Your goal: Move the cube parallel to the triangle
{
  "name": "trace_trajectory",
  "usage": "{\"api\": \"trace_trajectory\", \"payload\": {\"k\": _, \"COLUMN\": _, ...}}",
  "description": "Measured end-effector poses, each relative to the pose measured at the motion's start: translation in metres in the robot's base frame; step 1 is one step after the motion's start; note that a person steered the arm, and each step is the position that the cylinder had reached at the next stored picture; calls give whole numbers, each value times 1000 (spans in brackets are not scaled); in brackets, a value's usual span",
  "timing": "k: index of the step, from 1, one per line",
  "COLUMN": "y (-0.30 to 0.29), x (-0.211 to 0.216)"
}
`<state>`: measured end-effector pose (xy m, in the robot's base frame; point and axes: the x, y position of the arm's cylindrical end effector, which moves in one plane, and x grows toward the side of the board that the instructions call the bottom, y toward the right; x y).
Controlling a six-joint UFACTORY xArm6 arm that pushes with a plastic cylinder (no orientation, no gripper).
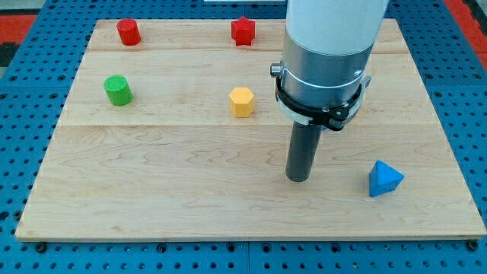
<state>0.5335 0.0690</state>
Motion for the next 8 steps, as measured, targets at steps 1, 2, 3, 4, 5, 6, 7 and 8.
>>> {"api": "trace_trajectory", "payload": {"k": 1, "y": 44, "x": -11}}
{"api": "trace_trajectory", "payload": {"k": 2, "y": 47, "x": -44}}
{"api": "trace_trajectory", "payload": {"k": 3, "y": 82, "x": -72}}
{"api": "trace_trajectory", "payload": {"k": 4, "y": 61, "x": -112}}
{"api": "trace_trajectory", "payload": {"k": 5, "y": 10, "x": -133}}
{"api": "trace_trajectory", "payload": {"k": 6, "y": 1, "x": -176}}
{"api": "trace_trajectory", "payload": {"k": 7, "y": 43, "x": -217}}
{"api": "trace_trajectory", "payload": {"k": 8, "y": -11, "x": -216}}
